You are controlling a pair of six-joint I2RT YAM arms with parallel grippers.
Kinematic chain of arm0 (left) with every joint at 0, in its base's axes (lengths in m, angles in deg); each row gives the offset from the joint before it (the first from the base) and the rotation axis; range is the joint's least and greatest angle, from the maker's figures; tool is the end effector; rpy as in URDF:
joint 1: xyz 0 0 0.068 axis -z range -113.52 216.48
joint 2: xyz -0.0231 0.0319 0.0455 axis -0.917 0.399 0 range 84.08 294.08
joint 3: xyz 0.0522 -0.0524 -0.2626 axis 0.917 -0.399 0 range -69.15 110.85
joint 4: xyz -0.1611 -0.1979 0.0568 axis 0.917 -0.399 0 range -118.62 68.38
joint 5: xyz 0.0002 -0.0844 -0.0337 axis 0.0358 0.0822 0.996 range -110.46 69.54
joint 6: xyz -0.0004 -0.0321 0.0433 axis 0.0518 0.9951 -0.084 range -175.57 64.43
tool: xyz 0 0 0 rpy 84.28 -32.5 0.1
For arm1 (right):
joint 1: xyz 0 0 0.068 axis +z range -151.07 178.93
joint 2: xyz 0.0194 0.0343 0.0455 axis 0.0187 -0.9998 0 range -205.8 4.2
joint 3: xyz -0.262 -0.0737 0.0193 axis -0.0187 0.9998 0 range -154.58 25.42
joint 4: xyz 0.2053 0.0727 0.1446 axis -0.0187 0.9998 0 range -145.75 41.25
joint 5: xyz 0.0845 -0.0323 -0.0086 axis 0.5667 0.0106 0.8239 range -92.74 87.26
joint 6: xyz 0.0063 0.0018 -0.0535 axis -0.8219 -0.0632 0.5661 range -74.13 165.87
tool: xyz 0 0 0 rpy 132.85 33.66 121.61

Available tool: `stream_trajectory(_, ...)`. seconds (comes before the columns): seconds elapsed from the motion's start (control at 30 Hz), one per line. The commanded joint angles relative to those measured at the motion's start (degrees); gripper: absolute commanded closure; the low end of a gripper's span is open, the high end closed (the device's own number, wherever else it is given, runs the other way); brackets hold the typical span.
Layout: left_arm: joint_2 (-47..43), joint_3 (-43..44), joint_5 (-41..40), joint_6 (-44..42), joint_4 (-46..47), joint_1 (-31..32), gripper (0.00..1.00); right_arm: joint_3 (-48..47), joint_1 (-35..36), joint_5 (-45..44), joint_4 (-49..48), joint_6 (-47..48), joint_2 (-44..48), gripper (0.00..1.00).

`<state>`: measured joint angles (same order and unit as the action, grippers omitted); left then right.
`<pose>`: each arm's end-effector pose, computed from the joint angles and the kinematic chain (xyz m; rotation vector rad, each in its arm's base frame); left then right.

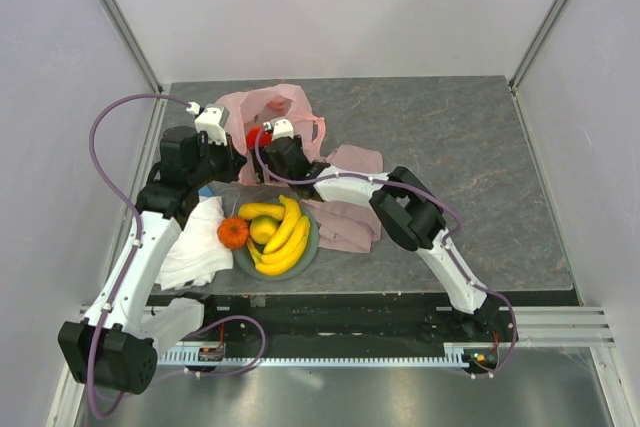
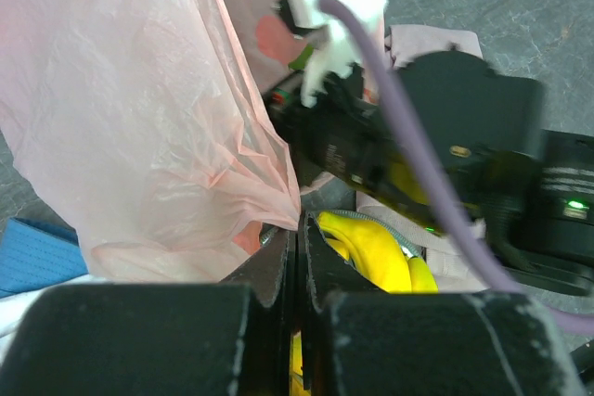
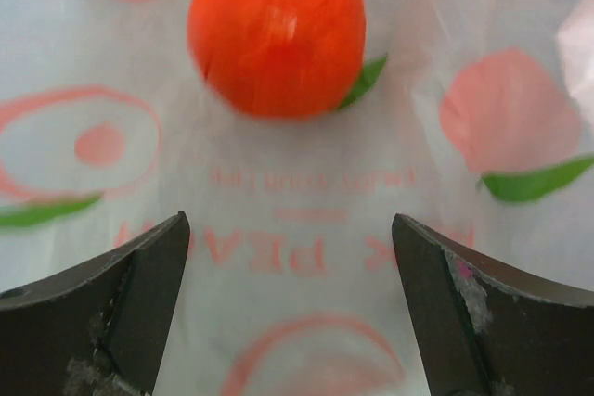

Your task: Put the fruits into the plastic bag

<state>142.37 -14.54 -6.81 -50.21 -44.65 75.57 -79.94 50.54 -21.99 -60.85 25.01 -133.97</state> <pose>0.2224 -0.0440 0.3334 0.2167 2.0345 -0.4003 0.3509 0.4242 0.1573 -0.3401 2.0266 0.4507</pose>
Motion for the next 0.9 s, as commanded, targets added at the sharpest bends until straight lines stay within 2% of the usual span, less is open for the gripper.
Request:
stream_trajectory(0.0,-1.2,0.1,0.8,1.5,2.3,0.1,0.98,8.3,-0.2,6.0,-13.4,-4.1,12.4,0.02)
stream_trajectory(0.17,-1.2,0.1,0.7,1.5,2.3,0.1,0.98,16.1,-0.2,8.2,-18.2,-7.1,17.8,0.05)
stream_trajectory(0.4,-1.2,0.0,0.3,1.4,2.4,0.1,0.98,28.1,-0.3,11.7,-26.1,-11.3,26.2,0.13)
stream_trajectory(0.63,-1.2,0.0,0.5,1.5,2.3,0.1,0.98,41.3,-0.2,9.9,-31.0,-9.1,35.5,0.17)
stream_trajectory(0.77,-1.0,0.1,0.5,1.6,2.4,0.1,0.99,44.5,1.6,5.6,-25.8,-6.7,39.9,0.19)
stream_trajectory(0.8,-1.0,0.0,0.5,1.6,2.3,0.1,0.99,43.5,2.5,3.0,-20.2,-5.4,41.0,0.19)
stream_trajectory(0.87,-0.9,0.1,0.4,1.6,2.4,0.1,0.98,42.1,6.5,-4.5,-15.4,0.3,41.7,0.2)
